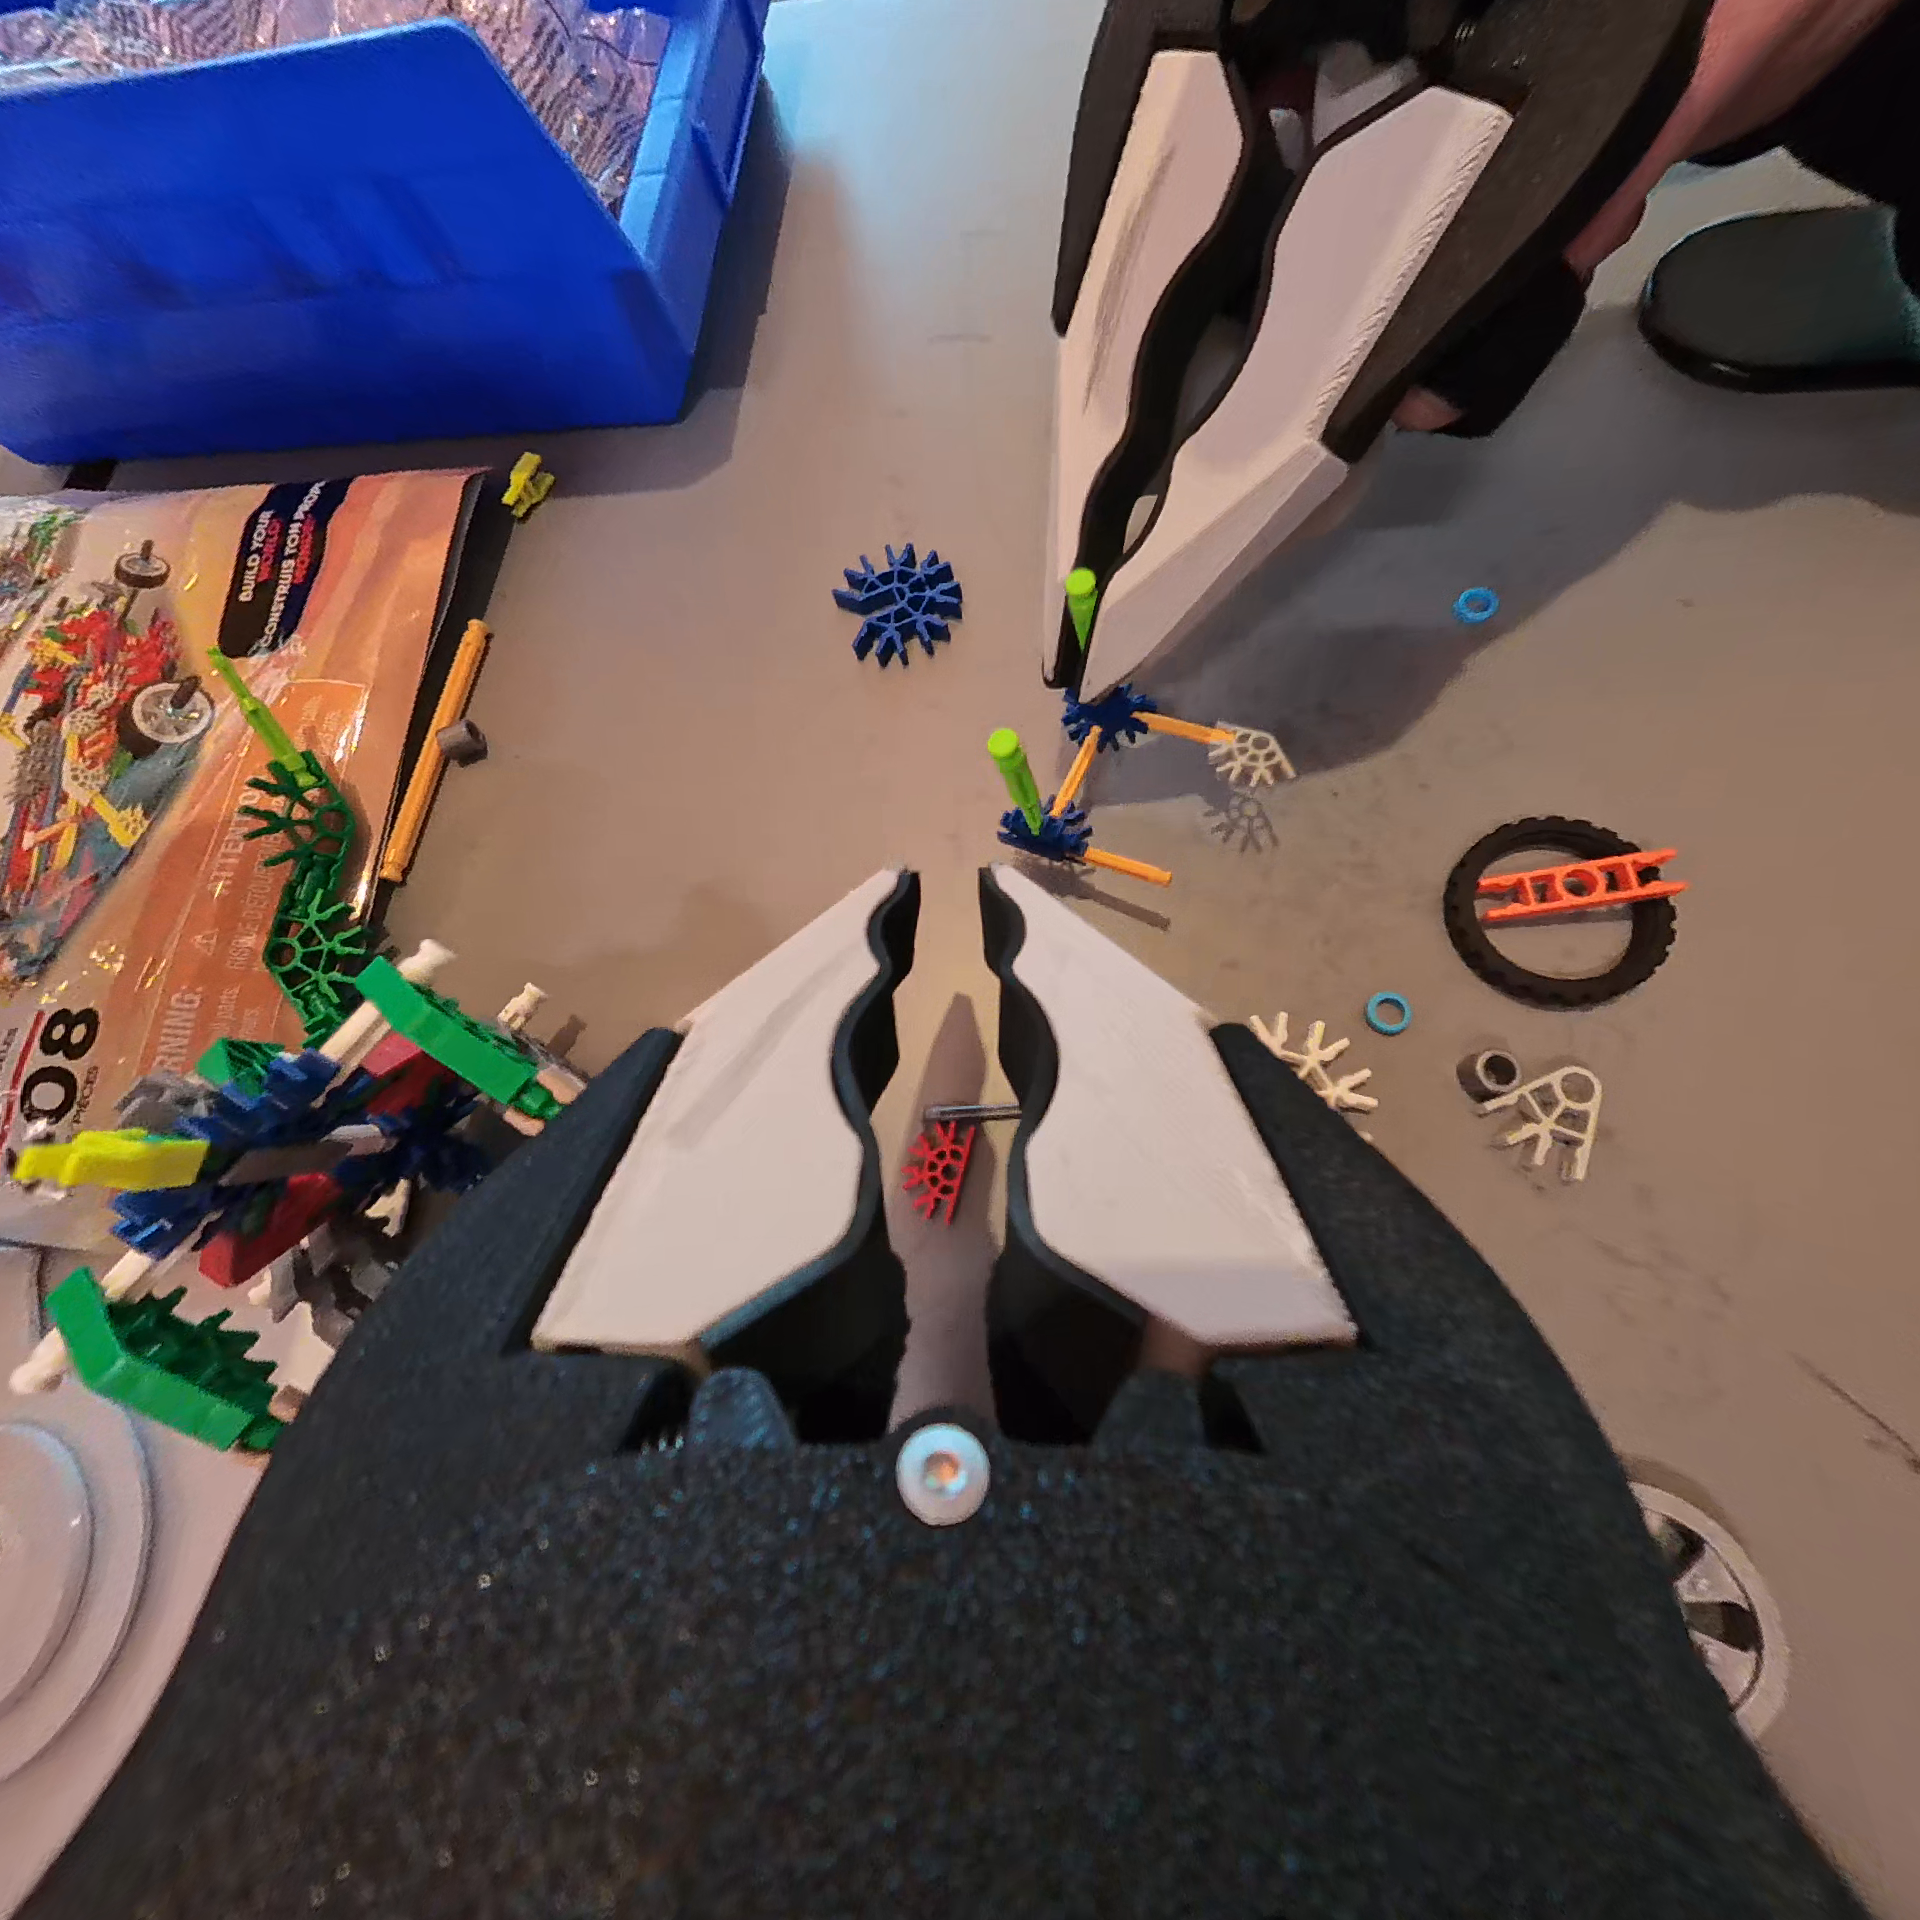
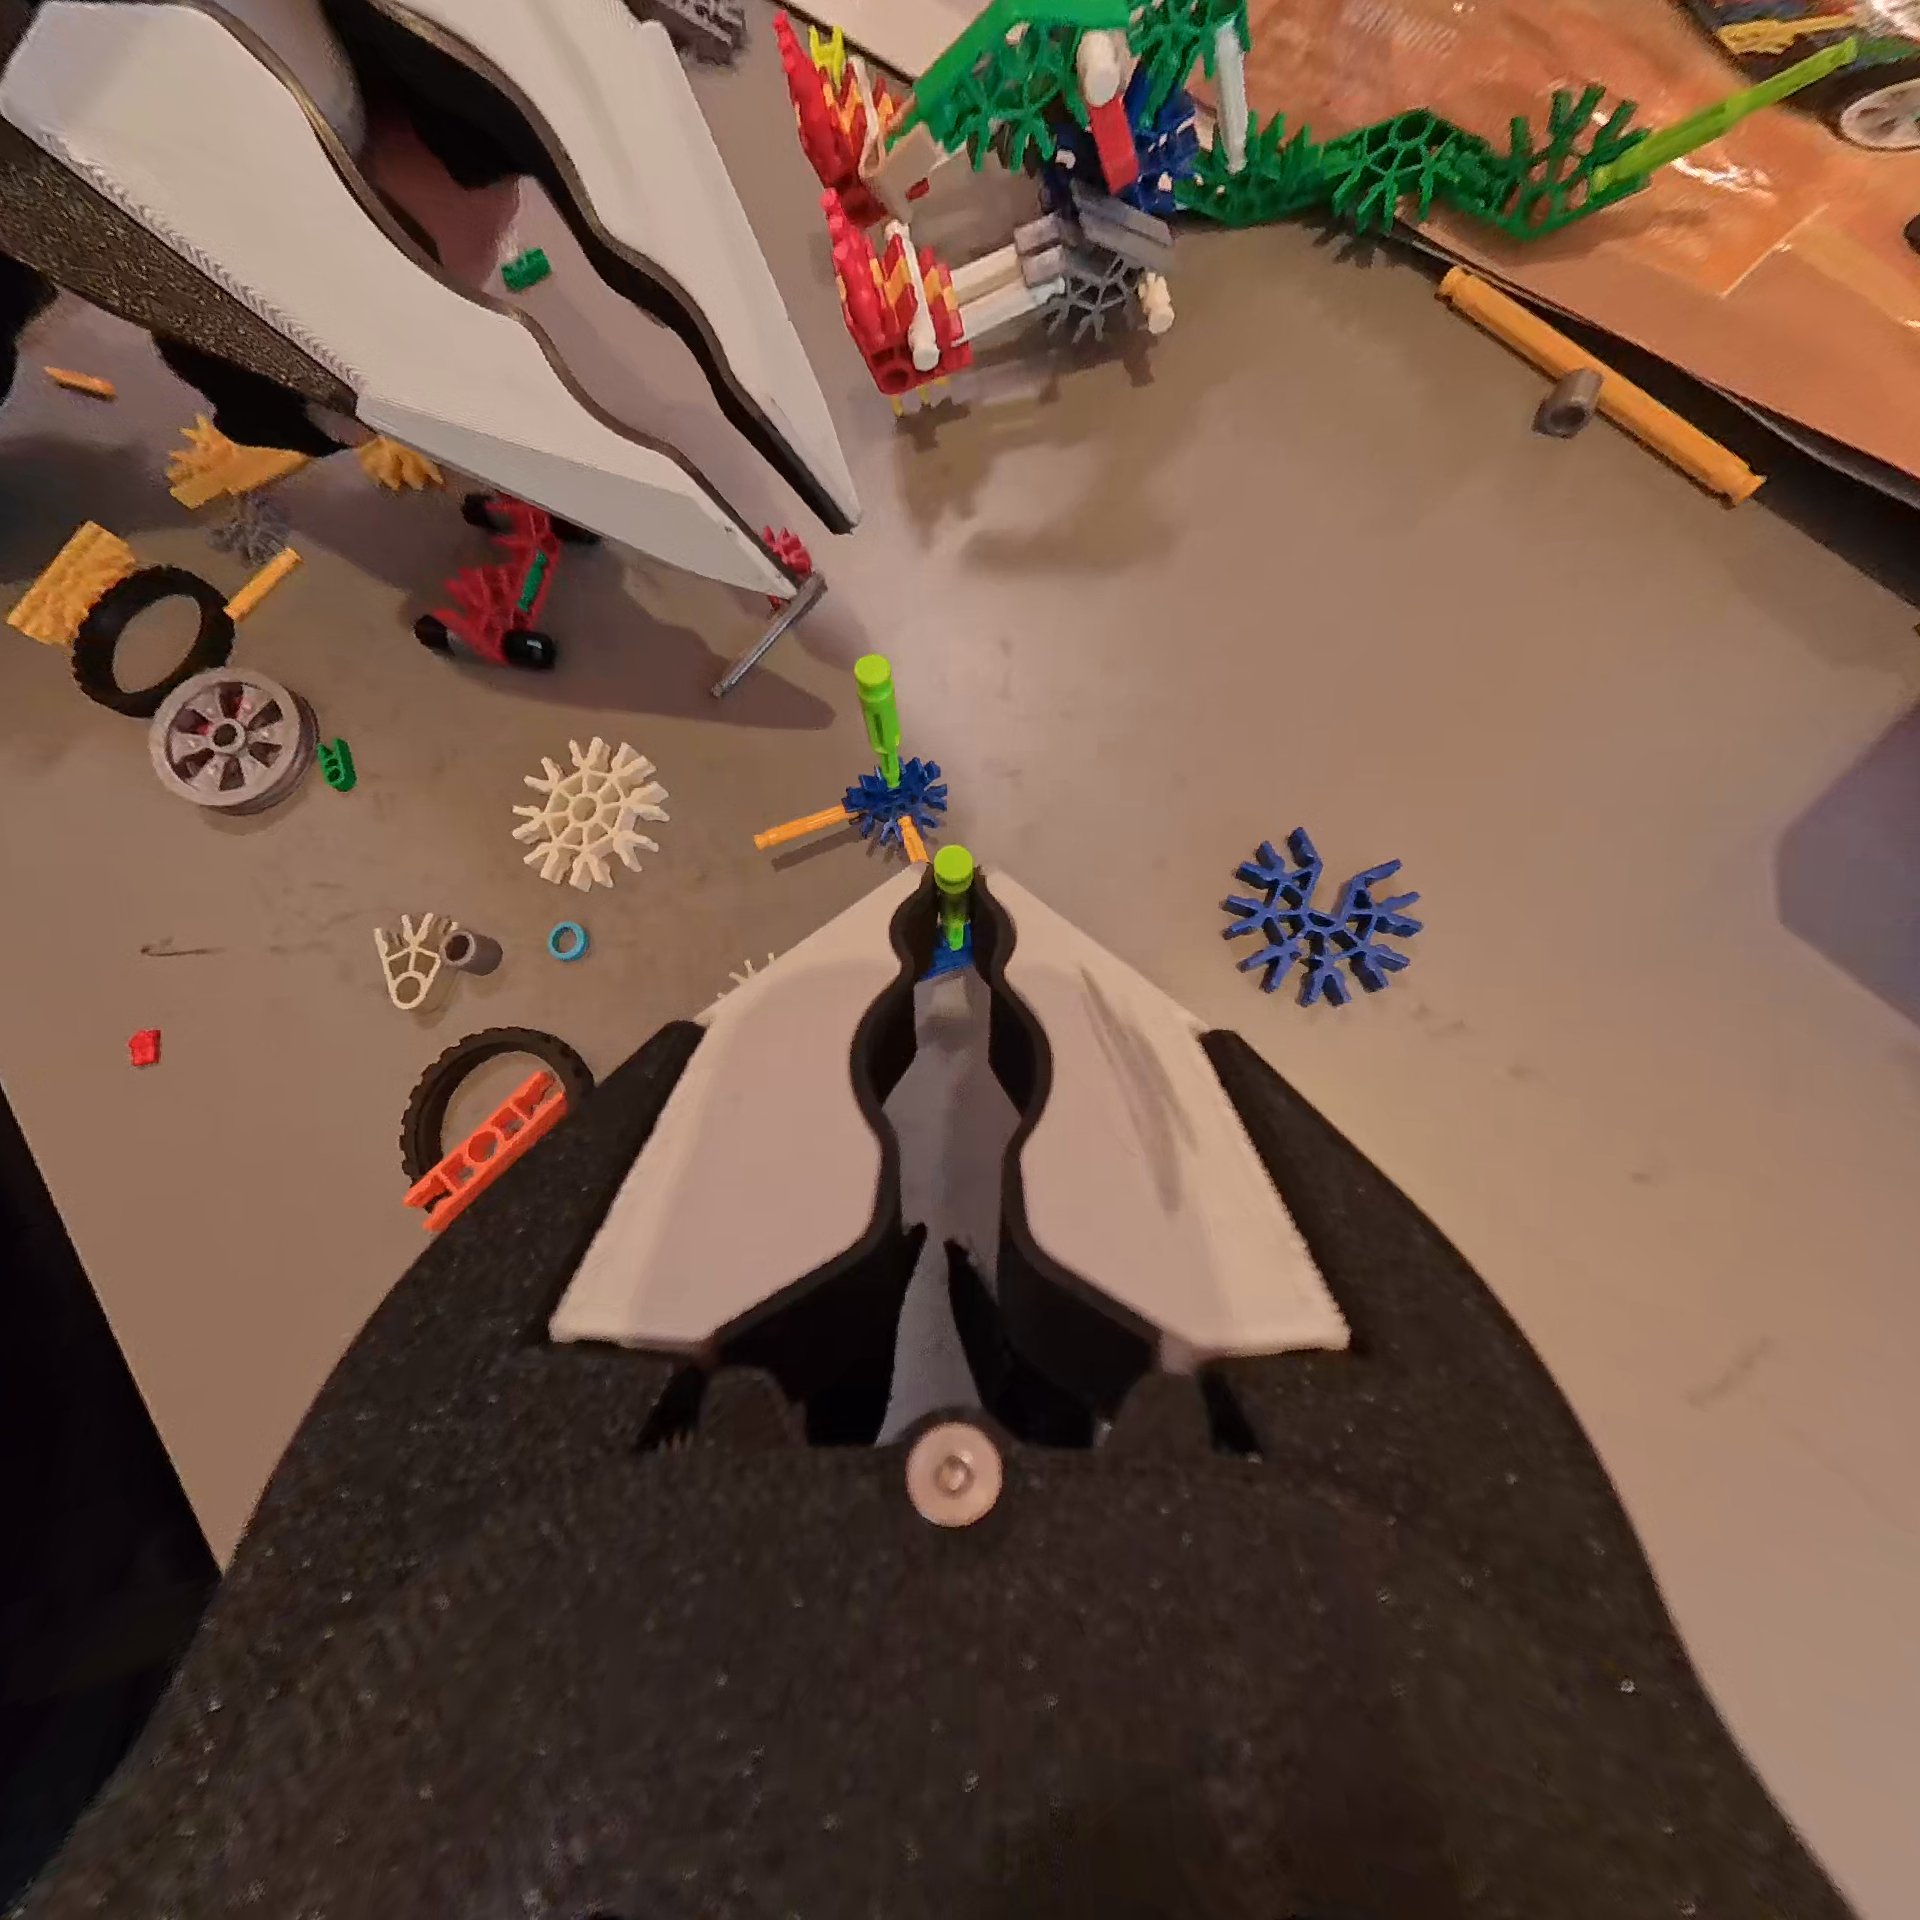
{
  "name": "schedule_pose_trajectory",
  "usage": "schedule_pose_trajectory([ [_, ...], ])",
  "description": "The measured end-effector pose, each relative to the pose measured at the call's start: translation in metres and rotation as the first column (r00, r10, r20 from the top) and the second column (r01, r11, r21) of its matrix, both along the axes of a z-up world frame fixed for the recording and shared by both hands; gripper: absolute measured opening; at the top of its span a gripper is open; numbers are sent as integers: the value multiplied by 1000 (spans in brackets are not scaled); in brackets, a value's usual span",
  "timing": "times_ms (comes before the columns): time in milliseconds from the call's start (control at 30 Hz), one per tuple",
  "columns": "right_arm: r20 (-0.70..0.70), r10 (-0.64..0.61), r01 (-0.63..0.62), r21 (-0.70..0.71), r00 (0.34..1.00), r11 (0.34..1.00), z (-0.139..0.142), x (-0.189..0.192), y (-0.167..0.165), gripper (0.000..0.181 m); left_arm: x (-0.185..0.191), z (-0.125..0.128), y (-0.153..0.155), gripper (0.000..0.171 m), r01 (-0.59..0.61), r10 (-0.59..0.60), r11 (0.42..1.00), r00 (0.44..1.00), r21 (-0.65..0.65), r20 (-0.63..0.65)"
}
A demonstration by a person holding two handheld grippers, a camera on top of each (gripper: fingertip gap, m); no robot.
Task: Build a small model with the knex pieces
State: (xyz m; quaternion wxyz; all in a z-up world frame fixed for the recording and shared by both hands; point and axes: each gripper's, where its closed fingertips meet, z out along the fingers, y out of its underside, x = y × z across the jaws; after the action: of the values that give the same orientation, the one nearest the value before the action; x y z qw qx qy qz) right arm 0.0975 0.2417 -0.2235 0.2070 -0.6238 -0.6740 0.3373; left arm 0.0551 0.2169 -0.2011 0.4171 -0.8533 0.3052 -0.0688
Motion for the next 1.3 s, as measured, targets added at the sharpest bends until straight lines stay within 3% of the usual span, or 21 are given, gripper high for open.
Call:
schedule_pose_trajectory([
  [233, 21, -12, 11, 58, 1000, 998, -10, -1, 2, 5, 6, -16, -1, 10, 26, -28, 999, 996, -28, -87],
  [467, 33, 2, -5, 79, 999, 997, -10, 4, 2, 11, 4, -9, -6, 12, 35, -37, 999, 995, -21, -94],
  [633, 13, 27, -28, 116, 1000, 993, -3, 12, 0, 25, 1, 17, -15, 12, 23, -19, 999, 995, 44, -103],
  [867, -123, 1, 4, 41, 992, 999, 7, 22, 3, 27, 2, 90, -68, 15, 7, 38, 982, 972, 187, -234],
  [967, -130, -13, 18, 35, 991, 999, 1, 26, 5, 27, -30, 121, -104, 15, -60, 133, 970, 941, 234, -312],
  [1100, -111, -25, 28, 30, 994, 999, -10, 30, 8, 27, -109, 153, -159, 15, -241, 329, 936, 857, 255, -396],
  [1300, -80, -28, 31, 29, 996, 999, -16, 30, 9, 27, -239, 152, -243, 12, -517, 492, 848, 688, 115, -534],
])
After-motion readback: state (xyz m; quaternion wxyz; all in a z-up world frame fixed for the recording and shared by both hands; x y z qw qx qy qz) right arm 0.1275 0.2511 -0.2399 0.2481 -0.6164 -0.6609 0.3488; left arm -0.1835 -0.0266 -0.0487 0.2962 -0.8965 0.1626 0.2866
